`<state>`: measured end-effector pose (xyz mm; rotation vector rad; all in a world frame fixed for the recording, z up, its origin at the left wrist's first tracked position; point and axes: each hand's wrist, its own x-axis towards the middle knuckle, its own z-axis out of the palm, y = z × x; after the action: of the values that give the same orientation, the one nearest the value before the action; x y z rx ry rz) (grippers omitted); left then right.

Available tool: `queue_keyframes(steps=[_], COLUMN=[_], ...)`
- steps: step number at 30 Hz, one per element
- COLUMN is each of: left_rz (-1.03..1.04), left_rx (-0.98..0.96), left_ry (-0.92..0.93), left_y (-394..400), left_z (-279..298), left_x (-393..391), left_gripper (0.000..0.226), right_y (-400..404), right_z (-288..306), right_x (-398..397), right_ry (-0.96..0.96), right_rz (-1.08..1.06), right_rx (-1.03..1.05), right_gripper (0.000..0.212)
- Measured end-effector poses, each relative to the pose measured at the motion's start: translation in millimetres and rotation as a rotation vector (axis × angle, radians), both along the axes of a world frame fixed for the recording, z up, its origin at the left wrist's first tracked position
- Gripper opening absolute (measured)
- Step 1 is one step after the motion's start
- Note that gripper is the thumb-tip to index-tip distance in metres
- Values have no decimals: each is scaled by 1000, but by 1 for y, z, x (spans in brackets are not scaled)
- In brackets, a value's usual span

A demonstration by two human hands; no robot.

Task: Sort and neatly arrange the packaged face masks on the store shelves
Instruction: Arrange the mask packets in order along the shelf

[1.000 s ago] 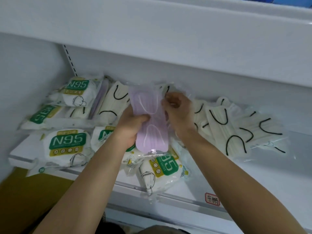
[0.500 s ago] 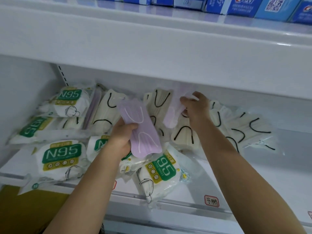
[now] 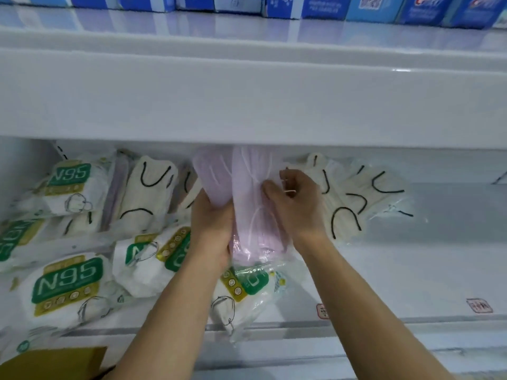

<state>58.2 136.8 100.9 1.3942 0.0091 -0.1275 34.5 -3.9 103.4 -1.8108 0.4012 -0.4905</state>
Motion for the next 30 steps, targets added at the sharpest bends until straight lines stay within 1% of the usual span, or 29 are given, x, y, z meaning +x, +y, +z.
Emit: queue_keyframes(steps=[1, 2, 3, 4, 5, 6, 7, 8, 9, 11, 13, 16, 17, 19, 21, 22, 26, 28, 30], left_rz=[23, 46, 36, 32, 5, -46, -103, -159, -207, -260, -246, -255, -259, -255, -265, -280, -356, -405, -450], left_rx=[16, 7, -9, -29, -53, -97, -155, -224, -251, -165, -105, -74, -71, -100, -120, -132, -140, -116, -83], left_ry=[15, 50, 88, 111, 121, 124, 132, 175, 191, 123, 94, 121, 132, 148, 152, 160, 267, 311, 301], left_y=[-9, -18, -31, -45, -61, -79, -98, -118, -139, -182, -226, -296, -323, -380, -443, -473, -586, -629, -666], left_z=[-1, -4, -7, -9, -12, -14, -14, -13, -12, -15, -18, -30, -34, -43, -52, -54, -56, -50, -48], left_x=[2, 6, 8, 7, 1, -10, -23, -36, -50, -68, -86, -118, -130, -156, -183, -198, -253, -271, -281], left_gripper=[7, 23, 33, 34, 27, 11, 7, 22, 33, 47, 52, 49, 48, 47, 44, 42, 25, 22, 21], right_y=[-2, -9, -19, -31, -45, -61, -79, -99, -119, -159, -195, -252, -273, -321, -376, -404, -512, -556, -595], right_z=[-1, -4, -7, -10, -12, -14, -16, -18, -19, -21, -24, -29, -31, -37, -45, -47, -49, -46, -44], right_x=[-9, -15, -24, -33, -42, -53, -64, -75, -87, -113, -140, -182, -197, -228, -260, -274, -333, -356, -374], right_ry=[31, 57, 65, 63, 53, 32, 10, -9, -23, -40, -54, -67, -73, -49, -30, -29, -17, 9, -1], right_rz=[4, 18, 11, -32, -103, -186, -269, -339, -396, -459, -506, -546, -526, -463, -452, -470, -574, -605, -619], right_rx=[20, 49, 80, 69, 56, 43, 35, 21, 4, -22, -25, 34, 35, 47, 40, 43, 28, 27, 65], right_gripper=[16, 21, 20, 15, 10, 8, 6, 4, 3, 9, 23, 37, 34, 11, 36, 39, 39, 41, 43])
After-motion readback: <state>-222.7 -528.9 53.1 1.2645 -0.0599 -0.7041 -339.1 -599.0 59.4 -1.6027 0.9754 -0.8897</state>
